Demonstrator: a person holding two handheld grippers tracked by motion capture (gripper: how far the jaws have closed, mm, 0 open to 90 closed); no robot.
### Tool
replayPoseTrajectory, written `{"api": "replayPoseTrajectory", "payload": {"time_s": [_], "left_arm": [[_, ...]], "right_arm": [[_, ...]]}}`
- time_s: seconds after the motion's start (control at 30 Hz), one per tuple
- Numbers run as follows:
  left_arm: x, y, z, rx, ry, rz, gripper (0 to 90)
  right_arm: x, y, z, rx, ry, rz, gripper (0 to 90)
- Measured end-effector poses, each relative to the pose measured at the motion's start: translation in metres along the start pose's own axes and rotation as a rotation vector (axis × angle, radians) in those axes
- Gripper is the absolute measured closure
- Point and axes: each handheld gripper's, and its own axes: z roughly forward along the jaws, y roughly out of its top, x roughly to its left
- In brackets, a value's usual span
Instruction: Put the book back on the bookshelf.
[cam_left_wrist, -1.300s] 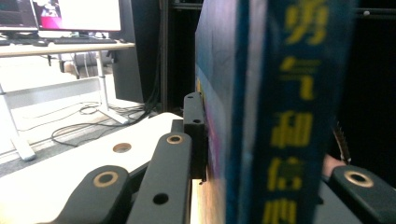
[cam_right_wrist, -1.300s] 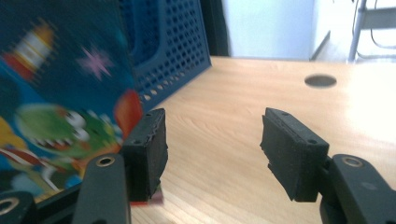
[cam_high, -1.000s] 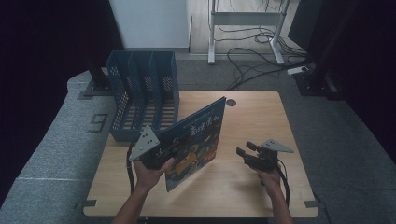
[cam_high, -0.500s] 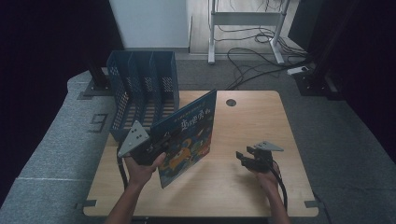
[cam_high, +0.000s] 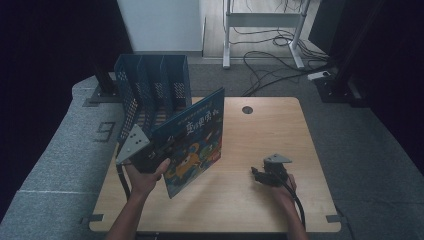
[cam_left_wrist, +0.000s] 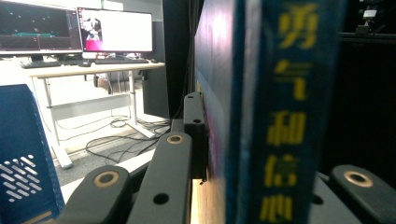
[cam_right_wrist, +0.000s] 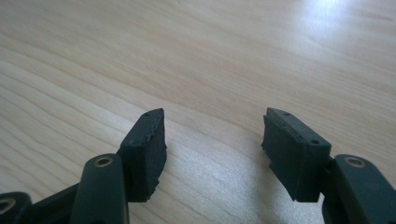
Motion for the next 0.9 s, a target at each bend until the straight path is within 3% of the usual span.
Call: {"api": "replayPoseTrajectory", "payload": {"time_s": [0.9], "left_arm": [[0.011,0.009,-0.01,-0.022,0.053,-0.008,81.9]], "right_arm": [[-0.003,0.0,0.0,0.006,-0.022,0.012,37.0]]}}
